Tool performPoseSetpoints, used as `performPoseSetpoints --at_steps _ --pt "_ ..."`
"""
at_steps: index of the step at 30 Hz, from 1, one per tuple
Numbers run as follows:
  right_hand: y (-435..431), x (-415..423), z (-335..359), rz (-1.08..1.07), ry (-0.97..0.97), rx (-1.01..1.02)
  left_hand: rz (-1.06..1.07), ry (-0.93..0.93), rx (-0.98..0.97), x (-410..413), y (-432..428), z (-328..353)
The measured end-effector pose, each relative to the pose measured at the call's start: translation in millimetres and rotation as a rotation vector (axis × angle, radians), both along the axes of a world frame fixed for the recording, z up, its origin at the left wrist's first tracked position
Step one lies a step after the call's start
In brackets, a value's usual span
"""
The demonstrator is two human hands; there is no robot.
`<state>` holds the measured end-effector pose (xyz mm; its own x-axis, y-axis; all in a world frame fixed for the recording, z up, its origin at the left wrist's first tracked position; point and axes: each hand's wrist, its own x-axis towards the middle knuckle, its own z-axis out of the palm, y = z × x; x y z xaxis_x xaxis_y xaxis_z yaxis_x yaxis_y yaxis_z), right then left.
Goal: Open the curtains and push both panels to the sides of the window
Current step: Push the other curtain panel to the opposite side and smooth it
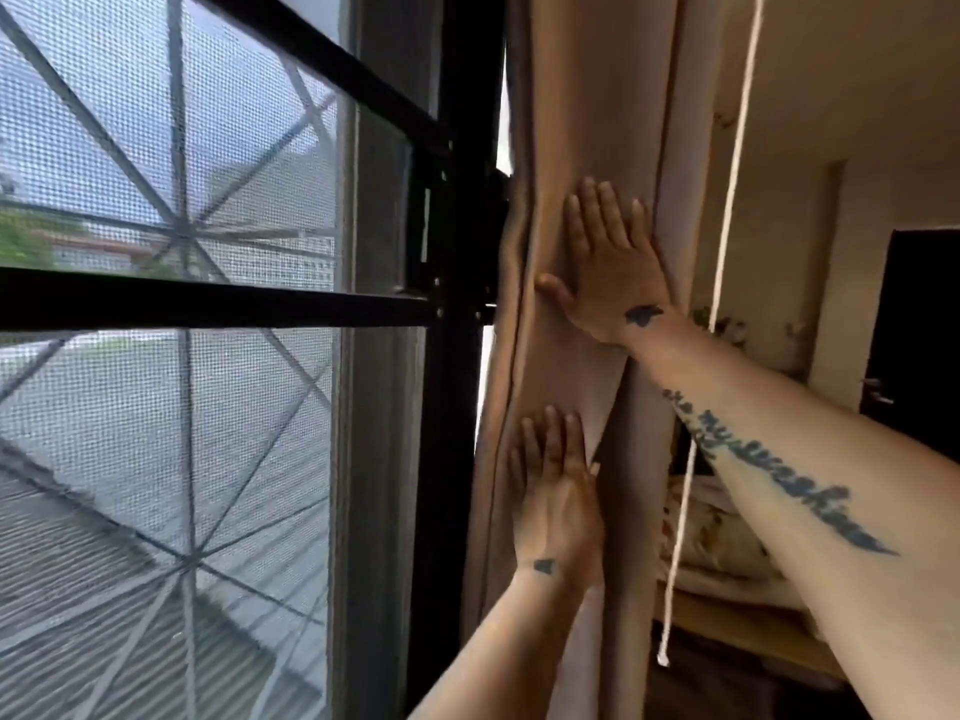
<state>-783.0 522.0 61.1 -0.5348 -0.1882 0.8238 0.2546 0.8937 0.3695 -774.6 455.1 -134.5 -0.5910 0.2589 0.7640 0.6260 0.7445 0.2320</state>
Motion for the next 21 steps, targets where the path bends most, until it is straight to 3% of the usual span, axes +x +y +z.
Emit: performPoseSetpoints --at_steps 10,21 --pt "36.4 -52.3 8.8 0.104 0.015 -0.007 0.021 -0.057 0.081 -46.2 39.3 7.0" --pt "24.9 -34.8 4.0 0.064 0.001 -0.011 0.02 -0.109 0.037 -29.2 26.2 4.0"
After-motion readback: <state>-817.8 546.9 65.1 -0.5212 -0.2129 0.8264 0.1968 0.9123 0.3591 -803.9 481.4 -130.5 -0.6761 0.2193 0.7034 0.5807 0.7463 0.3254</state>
